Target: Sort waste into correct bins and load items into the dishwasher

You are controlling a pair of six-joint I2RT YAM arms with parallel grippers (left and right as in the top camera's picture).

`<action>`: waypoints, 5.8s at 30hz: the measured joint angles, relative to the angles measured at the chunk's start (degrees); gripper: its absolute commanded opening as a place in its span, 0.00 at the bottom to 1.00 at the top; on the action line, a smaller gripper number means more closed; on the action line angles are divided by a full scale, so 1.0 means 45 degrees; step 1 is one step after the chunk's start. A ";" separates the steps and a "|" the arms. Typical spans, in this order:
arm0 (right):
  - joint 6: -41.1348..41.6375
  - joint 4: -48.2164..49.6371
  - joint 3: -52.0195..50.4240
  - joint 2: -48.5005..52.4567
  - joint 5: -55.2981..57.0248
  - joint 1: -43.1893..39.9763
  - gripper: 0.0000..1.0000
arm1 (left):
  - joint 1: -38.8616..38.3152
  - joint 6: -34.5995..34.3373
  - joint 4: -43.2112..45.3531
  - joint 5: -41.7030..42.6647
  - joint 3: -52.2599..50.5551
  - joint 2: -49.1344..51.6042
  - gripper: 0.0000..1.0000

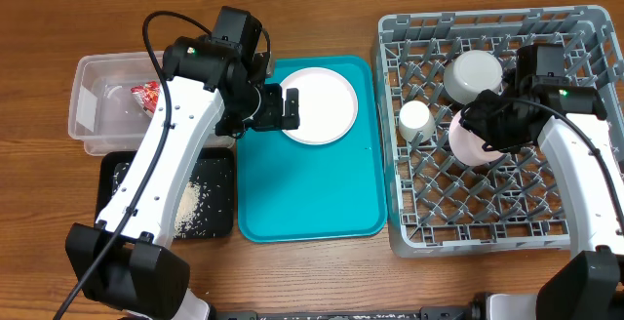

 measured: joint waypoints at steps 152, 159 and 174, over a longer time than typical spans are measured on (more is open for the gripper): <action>-0.4707 0.6164 0.0593 0.4643 0.1613 1.0909 0.67 | 0.6771 -0.0393 -0.0330 0.3118 0.0685 0.0000 1.00; -0.4478 0.5513 0.0593 0.3988 0.0986 1.0909 0.63 | 0.6771 -0.0393 -0.0330 0.3118 0.0690 0.0000 1.00; -0.4386 0.7893 0.0573 0.3905 -0.1117 1.0831 1.00 | 0.6766 -0.0393 -0.0330 0.3041 0.0690 0.0000 1.00</action>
